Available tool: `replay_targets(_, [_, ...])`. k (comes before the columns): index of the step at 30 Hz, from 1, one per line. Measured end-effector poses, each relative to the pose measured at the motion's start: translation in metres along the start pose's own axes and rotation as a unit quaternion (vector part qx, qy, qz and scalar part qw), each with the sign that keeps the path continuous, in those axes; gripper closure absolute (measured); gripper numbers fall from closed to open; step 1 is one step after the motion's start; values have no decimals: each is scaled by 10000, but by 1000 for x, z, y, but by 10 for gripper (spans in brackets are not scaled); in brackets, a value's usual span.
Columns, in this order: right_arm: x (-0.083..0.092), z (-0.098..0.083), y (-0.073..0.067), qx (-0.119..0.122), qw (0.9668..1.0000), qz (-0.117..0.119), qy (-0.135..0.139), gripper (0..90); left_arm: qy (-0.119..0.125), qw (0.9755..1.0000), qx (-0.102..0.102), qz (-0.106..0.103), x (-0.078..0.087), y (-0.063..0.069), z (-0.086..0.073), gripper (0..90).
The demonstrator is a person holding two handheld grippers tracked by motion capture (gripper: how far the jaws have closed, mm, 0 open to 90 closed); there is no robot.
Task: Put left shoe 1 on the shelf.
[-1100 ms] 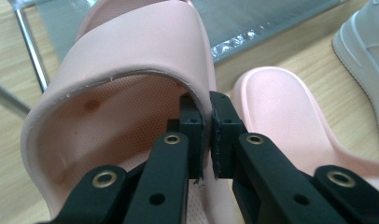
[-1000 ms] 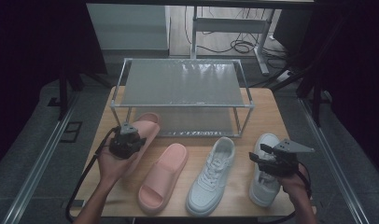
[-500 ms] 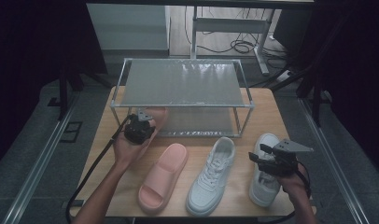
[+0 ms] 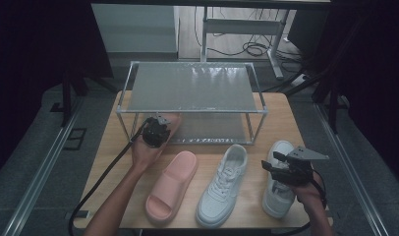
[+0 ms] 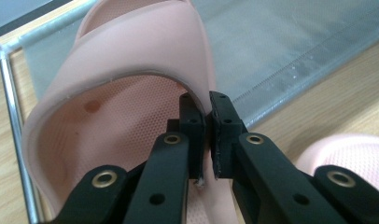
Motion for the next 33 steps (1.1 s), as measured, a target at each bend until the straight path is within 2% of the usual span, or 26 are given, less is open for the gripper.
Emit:
replay_targets(6, [0, 0, 0, -2, 10000, -4, 2, 401, 123, 9999, -68, 87, -6, 2, 2, 860])
replay_targets(9, [0, 0, -1, 5, 10000, 6, 14, 401, 145, 9999, 1, 45, -7, 5, 1, 859])
replay_targets(15, [0, 1, 0, 2, 10000, -8, 21, 401, 33, 10000, 50, -20, -14, 10, -6, 858])
replay_targets(16, [0, 1, 0, 3, 10000, -9, 23, 401, -37, 10000, -15, -31, -16, 9, -9, 858])
replay_targets(25, [0, 0, 0, 9, 10000, -3, 5, 401, -156, 9999, -46, -14, -22, 8, -15, 849])
replay_targets(27, [1, 0, 1, 7, 10000, -7, 5, 402, -148, 9999, -48, -2, -21, 8, -14, 804])
replay_targets(30, [1, 0, 1, 9, 10000, -12, 20, 401, -110, 9999, -73, 31, -13, 8, -11, 678])
replay_targets(33, [2, 1, 0, 12, 10000, -12, 36, 401, -9, 9999, 110, -43, -1, 10, -11, 623])
Point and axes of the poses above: each handheld gripper's, and its own axes: x roughly backward along the jaws, z roughly out of its top, y roughly to its right, the point moved 10 cm from there along -x, roughly forward along the jaws, and after that the axes turned 15 degrees about y, right-handed, at the moved point
